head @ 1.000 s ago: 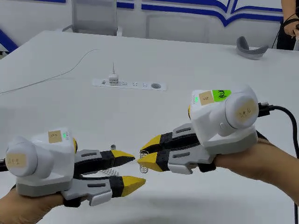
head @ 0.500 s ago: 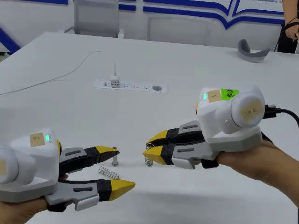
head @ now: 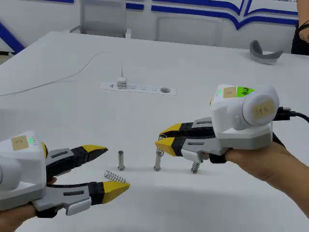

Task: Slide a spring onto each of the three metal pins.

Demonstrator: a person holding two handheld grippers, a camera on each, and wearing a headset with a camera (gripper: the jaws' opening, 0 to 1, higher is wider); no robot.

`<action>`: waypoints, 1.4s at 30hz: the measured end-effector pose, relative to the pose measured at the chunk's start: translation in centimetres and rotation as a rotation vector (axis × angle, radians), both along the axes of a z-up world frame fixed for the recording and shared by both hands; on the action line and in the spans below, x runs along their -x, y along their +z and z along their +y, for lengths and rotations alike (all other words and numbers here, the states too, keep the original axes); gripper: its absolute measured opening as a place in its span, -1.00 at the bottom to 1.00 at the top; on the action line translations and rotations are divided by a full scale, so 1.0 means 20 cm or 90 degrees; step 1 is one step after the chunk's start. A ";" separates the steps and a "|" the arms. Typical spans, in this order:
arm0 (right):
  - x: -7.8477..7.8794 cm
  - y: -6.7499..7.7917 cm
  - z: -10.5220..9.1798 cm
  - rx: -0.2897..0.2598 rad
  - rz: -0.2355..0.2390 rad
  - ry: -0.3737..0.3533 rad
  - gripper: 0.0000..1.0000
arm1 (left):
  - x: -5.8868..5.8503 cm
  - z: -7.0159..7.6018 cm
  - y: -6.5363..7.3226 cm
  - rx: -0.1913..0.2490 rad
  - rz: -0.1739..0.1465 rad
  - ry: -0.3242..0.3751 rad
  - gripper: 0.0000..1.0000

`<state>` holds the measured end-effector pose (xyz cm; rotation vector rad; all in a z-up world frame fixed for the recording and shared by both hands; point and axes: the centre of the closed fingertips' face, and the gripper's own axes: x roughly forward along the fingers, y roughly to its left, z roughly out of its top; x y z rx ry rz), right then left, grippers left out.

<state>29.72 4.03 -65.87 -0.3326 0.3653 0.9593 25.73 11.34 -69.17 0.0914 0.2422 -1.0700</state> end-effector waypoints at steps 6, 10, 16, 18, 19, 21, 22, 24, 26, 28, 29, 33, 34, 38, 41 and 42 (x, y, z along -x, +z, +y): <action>-0.08 -0.01 -0.02 -0.015 -0.005 -0.038 -0.76 | 0.00 0.01 -0.01 0.000 0.002 0.012 0.23; -0.12 -0.05 -0.02 -0.018 0.000 -0.055 -0.76 | -0.01 0.00 -0.01 0.005 0.004 0.020 0.28; -0.17 -0.13 -0.03 -0.018 0.018 -0.073 -0.76 | -0.01 0.00 -0.03 0.003 0.006 0.021 0.32; -0.17 -0.16 -0.03 -0.016 0.021 -0.077 -0.76 | -0.01 0.00 -0.03 0.005 0.006 0.023 0.33; -0.18 -0.17 -0.03 -0.015 0.022 -0.078 -0.76 | -0.01 0.00 -0.03 0.005 0.006 0.023 0.33; -0.18 -0.18 -0.03 -0.015 0.028 -0.077 -0.76 | 0.00 0.00 -0.03 0.007 0.008 0.024 0.34; -0.18 -0.19 -0.03 -0.014 0.027 -0.077 -0.76 | 0.00 0.00 -0.03 0.007 0.008 0.025 0.35; -0.18 -0.20 -0.03 -0.015 0.031 -0.080 -0.76 | 0.00 0.00 -0.03 0.007 0.009 0.025 0.36; -0.19 -0.21 -0.04 -0.012 0.033 -0.082 -0.76 | 0.00 0.00 -0.03 0.008 0.009 0.026 0.37; -0.18 -0.22 -0.04 -0.015 0.041 -0.083 -0.76 | 0.00 0.00 -0.03 0.008 0.010 0.026 0.38; -0.18 -0.22 -0.05 -0.014 0.040 -0.085 -0.76 | 0.00 0.00 -0.03 0.009 0.010 0.026 0.38; -0.18 -0.23 -0.05 -0.015 0.044 -0.085 -0.76 | 0.00 0.00 -0.04 0.009 0.013 0.026 0.38; -0.18 -0.24 -0.05 -0.014 0.045 -0.084 -0.76 | 0.00 0.00 -0.04 0.008 0.013 0.025 0.38; -0.18 -0.26 -0.05 -0.009 0.049 -0.083 -0.76 | 0.00 0.00 -0.04 0.008 0.014 0.025 0.37; -0.18 -0.29 -0.05 -0.005 0.053 -0.085 -0.76 | 0.00 0.00 -0.04 0.007 0.015 0.024 0.37; -0.18 -0.30 -0.05 -0.005 0.054 -0.086 -0.76 | 0.00 0.00 -0.04 0.007 0.015 0.024 0.37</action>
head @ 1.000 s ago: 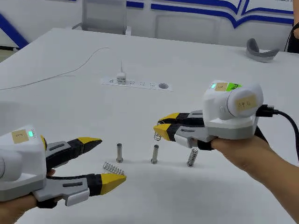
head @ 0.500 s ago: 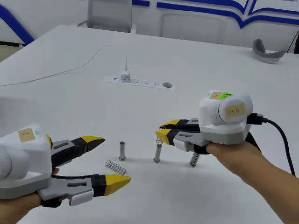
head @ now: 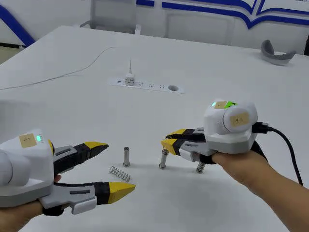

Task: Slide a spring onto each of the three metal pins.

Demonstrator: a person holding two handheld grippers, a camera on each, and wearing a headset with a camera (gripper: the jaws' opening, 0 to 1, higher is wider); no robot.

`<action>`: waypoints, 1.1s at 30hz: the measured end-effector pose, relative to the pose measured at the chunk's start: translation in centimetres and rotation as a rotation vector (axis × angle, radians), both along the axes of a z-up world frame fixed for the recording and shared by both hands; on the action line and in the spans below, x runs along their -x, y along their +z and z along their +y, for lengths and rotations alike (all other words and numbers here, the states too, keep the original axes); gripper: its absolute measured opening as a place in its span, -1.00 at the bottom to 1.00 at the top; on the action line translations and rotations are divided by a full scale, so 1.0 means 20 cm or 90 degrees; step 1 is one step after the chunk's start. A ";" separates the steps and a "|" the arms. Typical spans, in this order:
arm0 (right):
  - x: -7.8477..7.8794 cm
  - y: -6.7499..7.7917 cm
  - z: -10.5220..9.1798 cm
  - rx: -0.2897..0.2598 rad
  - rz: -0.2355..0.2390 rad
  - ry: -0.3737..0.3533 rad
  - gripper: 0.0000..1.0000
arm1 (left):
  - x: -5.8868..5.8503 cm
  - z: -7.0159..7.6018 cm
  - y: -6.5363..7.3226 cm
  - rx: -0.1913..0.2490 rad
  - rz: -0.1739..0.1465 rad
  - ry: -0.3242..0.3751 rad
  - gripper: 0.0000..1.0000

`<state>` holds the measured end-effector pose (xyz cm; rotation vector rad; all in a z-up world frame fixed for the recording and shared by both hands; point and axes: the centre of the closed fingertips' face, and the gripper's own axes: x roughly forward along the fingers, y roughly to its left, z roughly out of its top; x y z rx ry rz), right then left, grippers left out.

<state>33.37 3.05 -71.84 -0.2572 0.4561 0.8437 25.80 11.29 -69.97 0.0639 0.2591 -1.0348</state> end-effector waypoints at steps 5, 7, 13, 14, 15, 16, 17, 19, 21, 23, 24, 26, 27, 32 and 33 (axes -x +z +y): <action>0.00 -0.06 0.00 0.009 0.010 -0.002 -0.76 | 0.00 0.00 -0.01 -0.001 0.003 0.000 0.36; 0.00 -0.07 0.00 0.012 0.013 -0.003 -0.76 | 0.00 0.00 -0.01 0.000 0.003 0.001 0.36; 0.00 -0.13 0.01 0.025 0.024 -0.002 -0.75 | 0.00 0.01 -0.01 -0.001 0.006 0.001 0.36; 0.00 -0.13 0.01 0.027 0.025 -0.002 -0.75 | 0.00 0.01 -0.01 -0.001 0.006 0.001 0.36; 0.00 -0.14 0.01 0.029 0.026 -0.002 -0.75 | 0.00 0.01 -0.01 -0.002 0.007 0.002 0.35; 0.00 -0.15 0.00 0.031 0.026 -0.003 -0.75 | 0.00 0.01 -0.01 -0.002 0.007 0.002 0.35; 0.01 -0.15 0.00 0.032 0.027 -0.003 -0.75 | 0.00 0.01 -0.01 -0.002 0.007 0.002 0.35; 0.01 -0.16 0.01 0.035 0.029 -0.003 -0.75 | 0.01 0.01 -0.02 -0.003 0.009 0.002 0.35; 0.00 -0.17 0.01 0.038 0.029 -0.004 -0.75 | 0.01 0.01 -0.02 -0.005 0.009 0.002 0.35; 0.00 -0.18 0.01 0.041 0.030 -0.004 -0.75 | 0.01 0.01 -0.02 -0.005 0.010 0.001 0.35; 0.00 -0.19 0.01 0.043 0.031 -0.004 -0.75 | 0.02 0.01 -0.02 -0.006 0.011 0.001 0.35; 0.01 -0.20 0.01 0.046 0.033 -0.003 -0.75 | 0.02 0.01 -0.02 -0.008 0.012 0.002 0.34; 0.01 -0.20 0.01 0.045 0.033 -0.003 -0.74 | 0.02 0.01 -0.02 -0.007 0.012 0.003 0.34; 0.02 -0.21 0.00 0.044 0.040 -0.005 -0.73 | 0.01 0.03 -0.02 -0.008 0.012 0.011 0.34; 0.02 -0.21 0.00 0.044 0.040 -0.005 -0.73 | 0.01 0.03 -0.02 -0.008 0.012 0.013 0.34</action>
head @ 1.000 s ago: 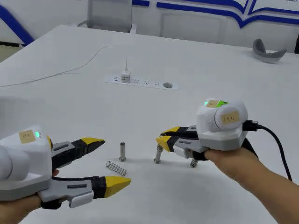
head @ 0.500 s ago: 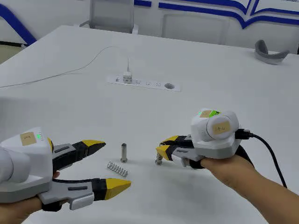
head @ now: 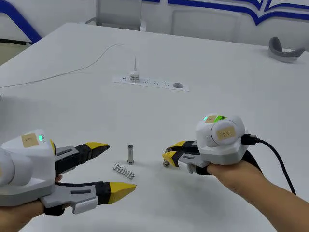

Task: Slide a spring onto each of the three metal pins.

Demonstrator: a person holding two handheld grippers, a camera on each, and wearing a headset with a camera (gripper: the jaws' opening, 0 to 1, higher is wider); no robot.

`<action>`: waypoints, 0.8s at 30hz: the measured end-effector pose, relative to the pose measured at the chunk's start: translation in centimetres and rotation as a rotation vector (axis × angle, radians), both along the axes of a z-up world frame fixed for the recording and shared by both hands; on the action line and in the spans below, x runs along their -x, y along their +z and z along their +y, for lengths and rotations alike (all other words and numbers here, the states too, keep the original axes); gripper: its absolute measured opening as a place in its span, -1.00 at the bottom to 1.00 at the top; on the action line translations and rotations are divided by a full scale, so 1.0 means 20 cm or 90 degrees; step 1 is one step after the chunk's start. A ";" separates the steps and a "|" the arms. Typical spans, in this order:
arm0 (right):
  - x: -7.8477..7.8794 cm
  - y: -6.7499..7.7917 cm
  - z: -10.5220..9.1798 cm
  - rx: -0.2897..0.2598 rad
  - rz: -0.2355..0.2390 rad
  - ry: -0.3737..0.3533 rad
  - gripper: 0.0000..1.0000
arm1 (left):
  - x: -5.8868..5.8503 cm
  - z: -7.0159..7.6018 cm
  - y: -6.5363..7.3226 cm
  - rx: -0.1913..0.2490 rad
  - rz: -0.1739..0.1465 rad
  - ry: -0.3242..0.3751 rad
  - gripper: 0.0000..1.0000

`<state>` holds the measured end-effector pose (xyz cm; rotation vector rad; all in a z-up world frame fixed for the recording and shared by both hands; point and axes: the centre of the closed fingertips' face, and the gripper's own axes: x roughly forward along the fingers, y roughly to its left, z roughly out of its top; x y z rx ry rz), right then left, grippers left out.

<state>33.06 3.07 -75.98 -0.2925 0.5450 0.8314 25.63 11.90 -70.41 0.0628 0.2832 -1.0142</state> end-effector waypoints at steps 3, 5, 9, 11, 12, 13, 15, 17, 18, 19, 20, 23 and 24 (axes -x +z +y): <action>0.00 0.00 0.00 -0.002 0.000 0.001 -0.72 | 0.00 0.00 0.01 0.001 -0.001 0.004 0.34; 0.00 0.01 0.00 -0.003 -0.001 -0.002 -0.72 | 0.00 0.00 0.01 0.001 -0.001 0.004 0.34; 0.01 0.01 -0.02 -0.003 -0.003 -0.007 -0.68 | 0.01 0.01 0.01 0.000 -0.001 0.006 0.34; 0.03 0.02 -0.03 -0.001 -0.007 -0.010 -0.67 | 0.01 0.01 0.01 0.000 0.000 0.008 0.34; 0.04 0.02 -0.03 -0.004 -0.008 -0.010 -0.67 | 0.01 0.02 0.01 0.000 0.000 0.009 0.34; 0.05 0.02 -0.03 -0.005 -0.008 -0.010 -0.66 | 0.01 0.02 0.00 0.000 0.001 0.010 0.34; 0.08 0.03 -0.03 -0.005 -0.010 -0.009 -0.66 | 0.01 0.03 0.00 0.000 0.002 0.013 0.34; 0.10 0.03 -0.03 -0.006 -0.012 -0.007 -0.66 | 0.01 0.03 0.00 0.000 0.003 0.015 0.34; 0.11 0.03 -0.02 -0.006 -0.012 -0.005 -0.66 | 0.01 0.03 0.00 0.001 0.003 0.017 0.34; 0.12 0.03 -0.02 -0.006 -0.013 -0.003 -0.66 | 0.01 0.03 0.00 0.001 0.003 0.017 0.34; 0.13 0.03 -0.02 -0.005 -0.014 -0.001 -0.66 | 0.01 0.03 0.00 0.000 0.003 0.017 0.34; 0.16 0.03 0.00 -0.007 -0.010 0.006 -0.66 | 0.02 0.04 0.00 -0.003 0.001 0.016 0.34; 0.17 0.03 0.01 -0.007 -0.009 0.010 -0.66 | 0.02 0.04 0.00 -0.005 -0.001 0.015 0.34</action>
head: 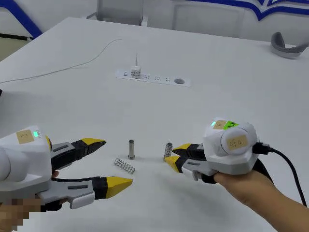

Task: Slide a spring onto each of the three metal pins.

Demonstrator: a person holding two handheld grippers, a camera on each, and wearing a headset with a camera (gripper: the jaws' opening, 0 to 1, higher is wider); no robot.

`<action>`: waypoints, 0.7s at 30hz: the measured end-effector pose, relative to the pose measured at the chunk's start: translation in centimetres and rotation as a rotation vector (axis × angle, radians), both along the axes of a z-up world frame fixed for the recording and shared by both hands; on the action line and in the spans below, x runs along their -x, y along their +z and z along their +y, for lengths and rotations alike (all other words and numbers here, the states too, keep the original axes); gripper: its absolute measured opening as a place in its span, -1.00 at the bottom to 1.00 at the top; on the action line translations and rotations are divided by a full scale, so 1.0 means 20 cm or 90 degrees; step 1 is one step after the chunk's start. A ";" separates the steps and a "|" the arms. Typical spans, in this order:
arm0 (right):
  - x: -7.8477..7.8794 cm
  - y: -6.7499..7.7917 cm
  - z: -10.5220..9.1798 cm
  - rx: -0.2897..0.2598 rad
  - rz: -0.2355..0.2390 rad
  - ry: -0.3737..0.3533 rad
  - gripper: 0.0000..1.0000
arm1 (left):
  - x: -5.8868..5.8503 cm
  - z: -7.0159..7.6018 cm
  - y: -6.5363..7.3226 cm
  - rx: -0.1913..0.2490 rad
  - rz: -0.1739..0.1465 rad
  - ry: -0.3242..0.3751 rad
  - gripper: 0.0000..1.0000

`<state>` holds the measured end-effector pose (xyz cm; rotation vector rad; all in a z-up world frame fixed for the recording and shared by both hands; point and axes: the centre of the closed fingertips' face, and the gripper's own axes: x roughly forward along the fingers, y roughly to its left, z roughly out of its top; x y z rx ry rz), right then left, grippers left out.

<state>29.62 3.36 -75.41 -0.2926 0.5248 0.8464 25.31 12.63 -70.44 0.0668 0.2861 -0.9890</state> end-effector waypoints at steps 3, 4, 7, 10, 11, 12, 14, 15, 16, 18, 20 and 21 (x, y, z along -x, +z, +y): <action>0.03 0.01 0.05 -0.005 0.001 0.014 -0.66 | 0.00 0.00 0.01 -0.002 -0.004 0.000 0.34; 0.04 0.01 0.06 -0.006 0.000 0.018 -0.66 | 0.00 0.00 0.01 -0.003 -0.004 0.000 0.34; 0.06 0.01 0.13 -0.007 -0.001 0.037 -0.66 | 0.00 0.01 0.01 -0.003 -0.005 0.001 0.34; 0.07 -0.01 0.19 -0.006 0.001 0.055 -0.65 | 0.01 0.01 0.00 -0.006 -0.006 0.000 0.34; 0.07 -0.01 0.21 -0.006 0.002 0.061 -0.65 | 0.01 0.01 0.00 -0.009 -0.007 -0.002 0.34; 0.07 -0.02 0.22 -0.006 0.002 0.065 -0.65 | 0.01 0.01 0.00 -0.011 -0.007 -0.003 0.34; 0.06 -0.02 0.25 -0.005 0.002 0.074 -0.65 | 0.01 0.02 -0.01 -0.013 -0.007 -0.003 0.34; 0.06 -0.03 0.27 -0.005 0.003 0.077 -0.66 | 0.01 0.02 -0.01 -0.013 -0.006 -0.003 0.34; 0.05 -0.04 0.28 -0.003 0.006 0.081 -0.65 | 0.01 0.02 -0.01 -0.013 -0.005 -0.003 0.34; 0.05 -0.05 0.30 -0.001 0.007 0.086 -0.65 | 0.01 0.03 -0.02 -0.013 -0.004 -0.002 0.34; 0.05 -0.07 0.33 0.001 0.014 0.092 -0.65 | 0.00 0.03 -0.02 -0.012 -0.003 -0.001 0.35; 0.04 -0.08 0.34 0.003 0.018 0.095 -0.65 | 0.00 0.03 -0.02 -0.014 -0.003 -0.001 0.34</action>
